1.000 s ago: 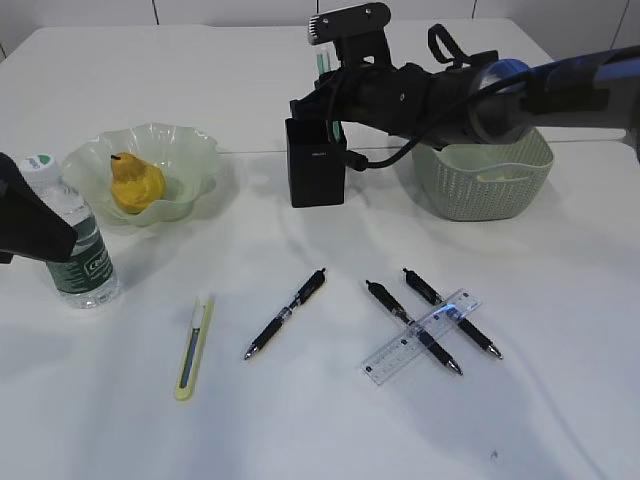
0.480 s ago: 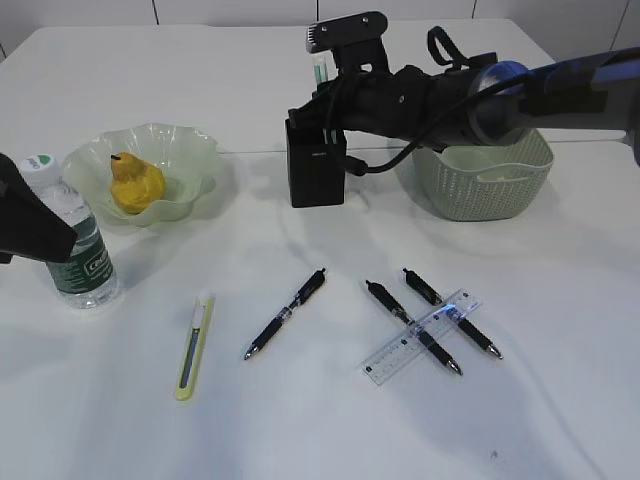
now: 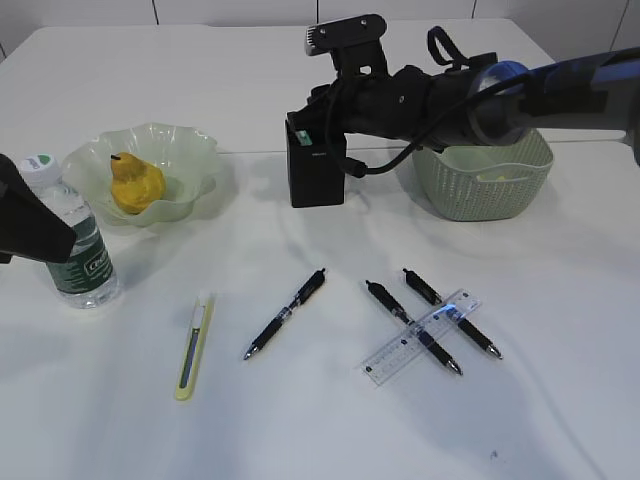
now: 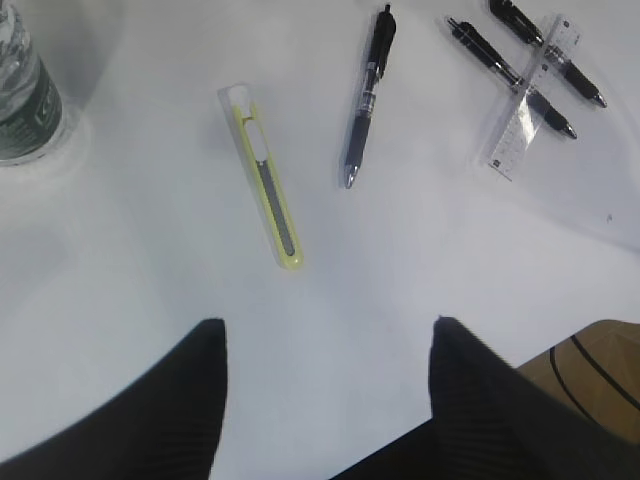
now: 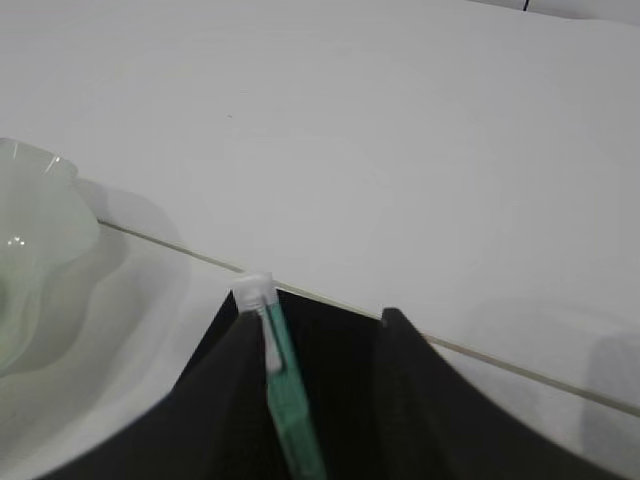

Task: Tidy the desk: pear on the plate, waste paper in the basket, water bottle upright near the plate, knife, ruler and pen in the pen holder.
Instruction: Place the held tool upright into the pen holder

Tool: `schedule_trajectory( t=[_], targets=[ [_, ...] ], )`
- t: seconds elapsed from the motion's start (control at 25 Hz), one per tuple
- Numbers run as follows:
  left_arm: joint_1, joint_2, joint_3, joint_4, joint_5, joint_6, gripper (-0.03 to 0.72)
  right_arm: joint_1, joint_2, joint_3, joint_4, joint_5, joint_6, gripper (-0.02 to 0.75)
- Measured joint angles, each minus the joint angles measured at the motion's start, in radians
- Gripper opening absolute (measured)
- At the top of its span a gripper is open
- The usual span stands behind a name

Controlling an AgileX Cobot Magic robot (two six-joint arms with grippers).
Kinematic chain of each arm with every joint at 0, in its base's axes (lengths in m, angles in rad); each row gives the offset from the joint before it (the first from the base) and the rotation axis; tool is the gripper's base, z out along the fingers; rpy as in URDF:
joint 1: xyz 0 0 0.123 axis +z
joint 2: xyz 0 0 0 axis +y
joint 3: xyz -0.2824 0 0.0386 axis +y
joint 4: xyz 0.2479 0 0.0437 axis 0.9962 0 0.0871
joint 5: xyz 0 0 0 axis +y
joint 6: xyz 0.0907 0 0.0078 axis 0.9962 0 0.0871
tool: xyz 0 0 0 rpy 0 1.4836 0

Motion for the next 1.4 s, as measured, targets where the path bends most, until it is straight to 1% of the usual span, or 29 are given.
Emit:
schedule_trajectory(
  t=[0.4, 0.52, 0.68, 0.88, 0.92, 0.96, 1.0, 1.04, 1.12, 1.16, 1.2, 1.36, 1.4],
  targets=[
    [0.000, 0.000, 0.000, 0.000, 0.000, 0.000, 0.449, 0.000, -0.004, 0.000, 0.000, 0.008, -0.018, 0.314],
    [0.000, 0.000, 0.000, 0.001, 0.000, 0.000, 0.449, 0.000, -0.028, 0.000, 0.000, 0.019, -0.066, 0.314],
    [0.000, 0.000, 0.000, 0.001, 0.000, 0.000, 0.449, 0.000, -0.097, 0.000, 0.000, 0.056, -0.074, 0.314],
    [0.000, 0.000, 0.000, 0.001, 0.000, 0.000, 0.449, 0.000, -0.163, 0.000, -0.023, 0.218, -0.080, 0.314],
    [0.000, 0.000, 0.000, 0.001, 0.000, 0.000, 0.449, 0.000, -0.163, 0.000, -0.023, 0.218, -0.080, 0.314],
    [0.000, 0.000, 0.000, 0.001, 0.000, 0.000, 0.449, -0.002, -0.179, 0.000, -0.050, 0.278, -0.083, 0.314],
    [0.000, 0.000, 0.000, 0.001, 0.000, 0.000, 0.449, -0.004, -0.184, 0.000, -0.055, 0.290, -0.083, 0.314],
    [0.000, 0.000, 0.000, 0.001, 0.000, 0.000, 0.449, -0.010, -0.200, 0.000, -0.075, 0.349, -0.083, 0.314],
    [0.000, 0.000, 0.000, 0.001, 0.000, 0.000, 0.449, -0.012, -0.205, 0.000, -0.079, 0.373, -0.083, 0.314],
    [0.000, 0.000, 0.000, 0.001, 0.000, 0.000, 0.449, -0.031, -0.223, 0.000, -0.091, 0.451, -0.083, 0.314],
    [0.000, 0.000, 0.000, 0.001, 0.000, 0.000, 0.449, -0.041, -0.231, 0.000, -0.095, 0.490, -0.083, 0.314],
    [0.000, 0.000, 0.000, 0.001, 0.000, 0.000, 0.449, -0.078, -0.258, 0.000, -0.101, 0.616, -0.077, 0.314],
    [0.000, 0.000, 0.000, 0.001, 0.000, 0.000, 0.449, -0.078, -0.258, 0.000, -0.101, 0.616, -0.077, 0.314]
  ],
)
